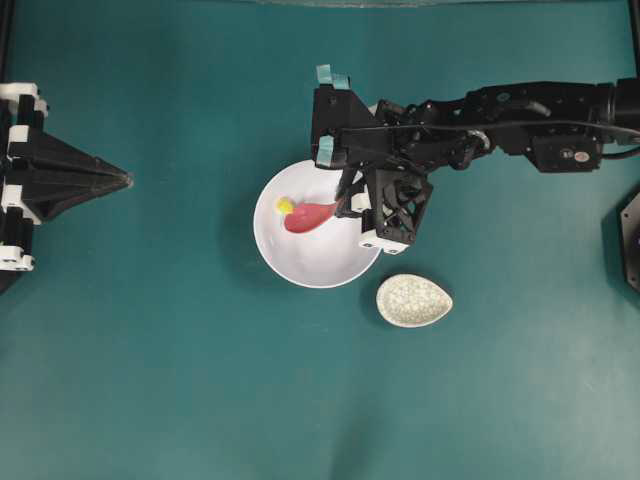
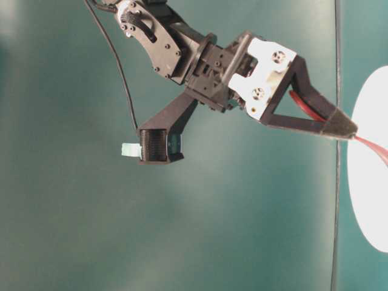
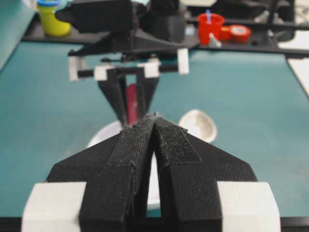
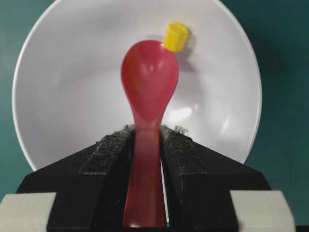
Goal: Scoop the yellow hexagonal prism block from the bowl with a spoon using the right arm.
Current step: 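Lower the spoon into the bowl and push it toward the yellow block, then slide the spoon bowl under the yellow block with the right gripper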
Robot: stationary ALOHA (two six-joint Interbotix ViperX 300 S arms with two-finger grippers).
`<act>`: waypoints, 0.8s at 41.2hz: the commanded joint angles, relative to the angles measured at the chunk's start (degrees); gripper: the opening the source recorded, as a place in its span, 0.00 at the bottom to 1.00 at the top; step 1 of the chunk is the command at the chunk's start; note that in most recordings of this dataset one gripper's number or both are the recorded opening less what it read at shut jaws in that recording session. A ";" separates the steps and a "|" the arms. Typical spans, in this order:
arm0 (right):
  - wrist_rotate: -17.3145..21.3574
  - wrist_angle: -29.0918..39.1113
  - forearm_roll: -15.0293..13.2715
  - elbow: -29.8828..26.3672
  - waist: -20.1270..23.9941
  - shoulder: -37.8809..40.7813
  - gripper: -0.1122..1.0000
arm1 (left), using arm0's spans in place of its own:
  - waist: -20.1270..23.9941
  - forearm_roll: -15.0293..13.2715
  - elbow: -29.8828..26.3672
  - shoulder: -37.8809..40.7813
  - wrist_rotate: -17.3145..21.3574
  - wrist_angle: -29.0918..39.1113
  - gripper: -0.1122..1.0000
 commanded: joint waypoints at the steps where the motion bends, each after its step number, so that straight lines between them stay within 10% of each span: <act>1: -0.09 -0.79 -0.18 -1.32 0.09 -0.79 0.32 | 0.09 0.18 -1.05 0.44 0.00 -0.26 0.10; 33: -0.09 -1.93 -1.32 -1.67 0.09 -0.88 0.32 | 0.09 0.18 -1.05 0.44 0.00 -0.26 0.10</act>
